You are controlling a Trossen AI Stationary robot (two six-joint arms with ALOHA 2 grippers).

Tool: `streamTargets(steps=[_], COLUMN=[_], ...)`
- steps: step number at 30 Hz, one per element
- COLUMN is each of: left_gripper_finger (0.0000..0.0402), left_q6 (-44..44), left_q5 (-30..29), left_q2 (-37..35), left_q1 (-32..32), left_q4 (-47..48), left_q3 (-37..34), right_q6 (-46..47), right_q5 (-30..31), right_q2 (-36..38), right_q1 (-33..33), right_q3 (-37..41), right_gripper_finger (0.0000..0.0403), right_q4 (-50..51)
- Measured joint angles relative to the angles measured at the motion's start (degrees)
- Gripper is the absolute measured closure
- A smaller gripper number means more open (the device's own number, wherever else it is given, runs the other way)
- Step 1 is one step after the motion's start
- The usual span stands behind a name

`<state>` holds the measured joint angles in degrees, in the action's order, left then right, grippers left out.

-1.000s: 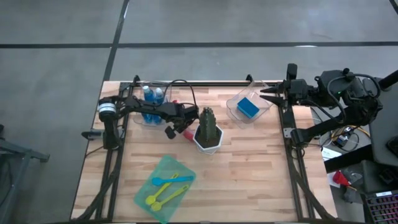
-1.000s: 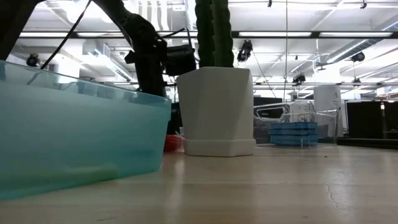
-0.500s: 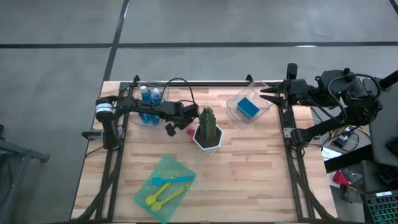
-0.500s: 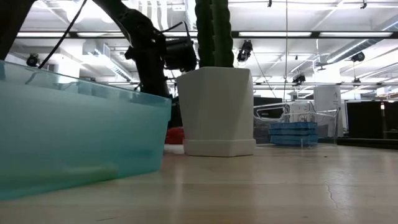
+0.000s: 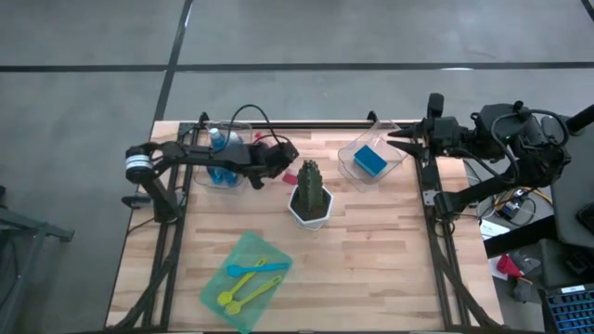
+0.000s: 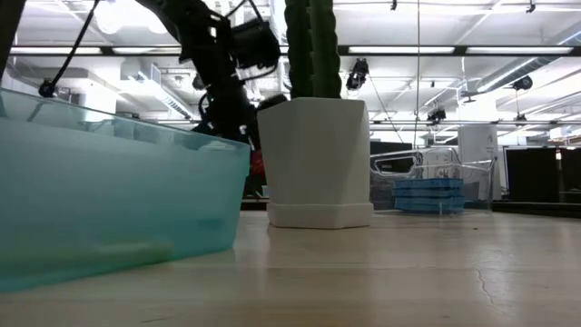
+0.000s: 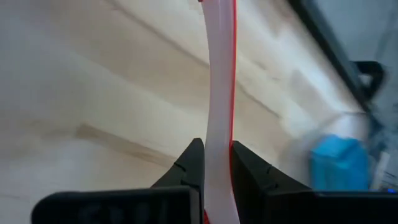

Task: Pick & Place Kitchen Sink Supplies
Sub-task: Put the orange dish brush into the green bin

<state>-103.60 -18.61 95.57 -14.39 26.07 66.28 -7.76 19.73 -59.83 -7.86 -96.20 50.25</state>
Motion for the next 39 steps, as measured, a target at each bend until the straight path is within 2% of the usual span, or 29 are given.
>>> streamTargets(steps=[4,15,19,23,29,34,37,39], left_gripper_finger=[0.0358,0.0357,0.0357,0.0357,0.0357,0.0354,0.0356,0.0358], left_q6=[3.33,14.25,18.04,22.62,29.38,34.88,38.33,38.44], left_q5=[-0.43,-6.12,-6.41,-6.88,-6.66,-1.27,5.35,11.94], left_q2=[-1.73,-5.61,-6.47,-7.59,-9.90,-11.77,-12.75,-12.96], left_q1=[-0.68,-3.43,-4.26,-5.06,-5.76,-5.82,-5.78,-5.77], left_q4=[-4.45,-18.32,-19.67,-22.02,-23.29,-26.37,-27.07,-27.07], left_q3=[0.00,0.84,3.07,5.68,10.98,14.65,17.11,18.74], right_q6=[-0.32,-0.30,-1.48,-1.45,-0.70,-2.11,-1.76,-3.07], right_q5=[1.62,3.03,4.14,9.01,9.01,8.76,8.49,7.36], right_q2=[-0.04,-0.24,-0.32,-0.82,-1.60,-2.93,-3.81,-4.25], right_q1=[0.00,0.00,0.00,0.02,0.00,0.00,0.04,0.02], right_q3=[0.00,0.00,0.00,0.00,0.00,0.00,0.00,0.00], right_gripper_finger=[0.0337,0.0337,0.0337,0.0337,0.0337,0.0337,0.0337,0.0337], right_q4=[-0.12,-2.51,-3.82,-4.39,-4.83,-4.82,-5.09,-5.20])
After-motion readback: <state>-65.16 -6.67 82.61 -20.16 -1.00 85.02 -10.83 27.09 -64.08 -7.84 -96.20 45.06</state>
